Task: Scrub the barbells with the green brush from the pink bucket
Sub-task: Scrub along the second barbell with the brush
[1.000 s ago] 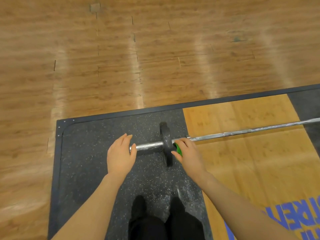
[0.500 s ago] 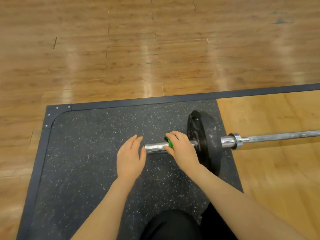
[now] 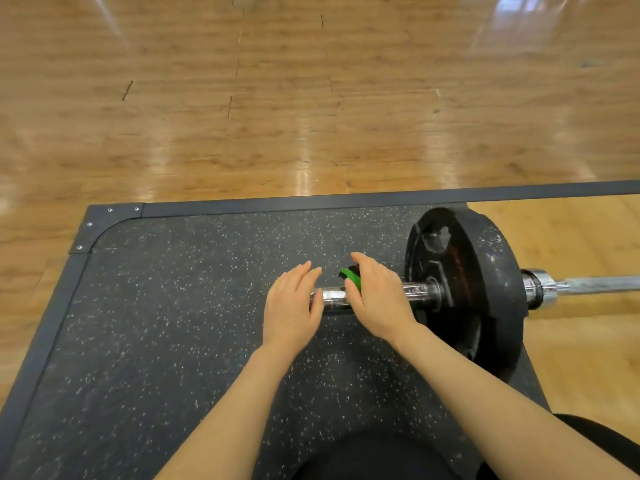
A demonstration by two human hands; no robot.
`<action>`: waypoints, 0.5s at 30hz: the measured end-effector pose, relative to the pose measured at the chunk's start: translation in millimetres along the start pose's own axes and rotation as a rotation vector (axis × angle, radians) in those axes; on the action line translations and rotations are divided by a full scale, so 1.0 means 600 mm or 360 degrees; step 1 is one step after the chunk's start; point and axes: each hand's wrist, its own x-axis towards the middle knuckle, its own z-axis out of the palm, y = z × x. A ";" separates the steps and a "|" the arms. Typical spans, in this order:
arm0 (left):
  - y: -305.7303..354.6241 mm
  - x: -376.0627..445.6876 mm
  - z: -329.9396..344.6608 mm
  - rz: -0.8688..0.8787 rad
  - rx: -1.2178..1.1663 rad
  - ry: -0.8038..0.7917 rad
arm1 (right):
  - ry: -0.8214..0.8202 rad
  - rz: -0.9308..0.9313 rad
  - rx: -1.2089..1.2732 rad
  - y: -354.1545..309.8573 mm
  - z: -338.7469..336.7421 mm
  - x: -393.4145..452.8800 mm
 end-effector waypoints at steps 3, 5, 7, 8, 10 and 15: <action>0.000 -0.002 0.007 0.0041 0.0024 0.0010 | -0.0076 0.0028 0.0123 0.009 -0.015 -0.012; 0.003 -0.001 0.008 0.0078 0.0012 0.0024 | -0.0117 0.0027 0.0169 0.017 -0.020 -0.017; 0.011 0.003 0.007 0.0116 -0.0027 0.0055 | -0.0138 0.0024 0.0209 0.023 -0.024 -0.020; 0.016 0.006 0.006 0.0144 -0.0046 0.0071 | -0.0144 0.0028 0.0215 0.024 -0.027 -0.022; 0.027 0.011 0.006 0.0212 -0.0076 0.0082 | -0.0152 0.0036 0.0207 0.028 -0.031 -0.027; 0.048 0.019 0.016 0.0373 -0.0113 0.0033 | -0.0217 -0.0047 0.0074 0.033 -0.054 -0.032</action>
